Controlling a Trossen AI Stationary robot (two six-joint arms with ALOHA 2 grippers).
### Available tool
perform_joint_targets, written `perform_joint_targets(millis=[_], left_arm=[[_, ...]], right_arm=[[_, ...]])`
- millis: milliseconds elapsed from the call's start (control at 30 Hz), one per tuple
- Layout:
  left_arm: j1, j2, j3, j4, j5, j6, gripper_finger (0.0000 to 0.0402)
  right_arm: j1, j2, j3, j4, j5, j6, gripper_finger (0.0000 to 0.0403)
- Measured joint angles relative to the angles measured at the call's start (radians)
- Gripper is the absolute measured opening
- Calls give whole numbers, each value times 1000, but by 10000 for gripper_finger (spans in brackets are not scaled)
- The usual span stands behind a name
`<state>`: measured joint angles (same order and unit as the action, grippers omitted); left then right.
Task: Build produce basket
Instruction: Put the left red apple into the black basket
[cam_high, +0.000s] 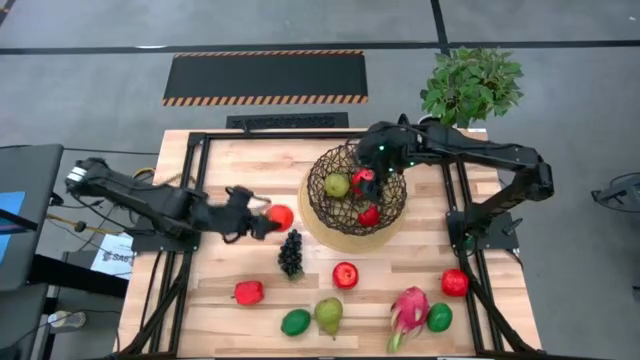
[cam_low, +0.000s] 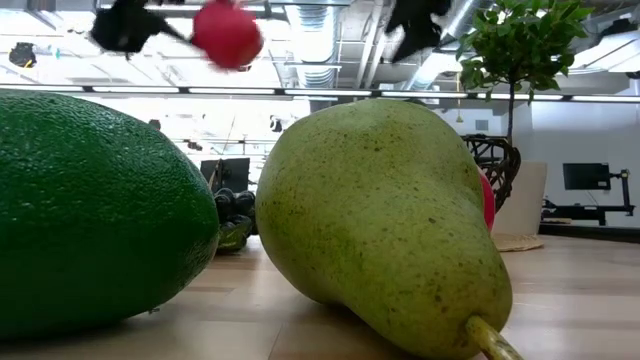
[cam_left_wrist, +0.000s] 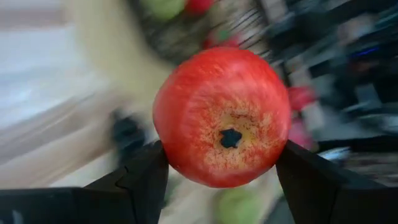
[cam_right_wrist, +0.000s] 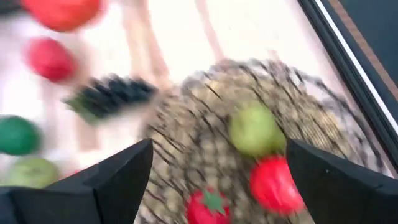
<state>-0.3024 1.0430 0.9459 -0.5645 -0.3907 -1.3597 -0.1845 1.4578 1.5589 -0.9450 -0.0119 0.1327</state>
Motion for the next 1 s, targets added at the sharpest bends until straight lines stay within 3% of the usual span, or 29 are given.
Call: perform_joint_targets(millis=[167, 300, 733, 800, 1000], left_arm=[[60, -82, 0, 249, 28, 138, 239], [105, -112, 1, 404, 96, 213, 239], [196, -80, 2, 619, 223, 240, 239], [203, -77, 2, 635, 236, 244, 239], [219, -56, 46, 652, 265, 279, 239]], right_arm=[[38, 0, 74, 108, -83, -36, 383], [77, 0, 145, 169, -91, -108, 383], [185, 0, 236, 386, -63, -297, 383], [201, 0, 236, 386, -29, -351, 383], [259, 3, 235, 438, 202, -489, 397]])
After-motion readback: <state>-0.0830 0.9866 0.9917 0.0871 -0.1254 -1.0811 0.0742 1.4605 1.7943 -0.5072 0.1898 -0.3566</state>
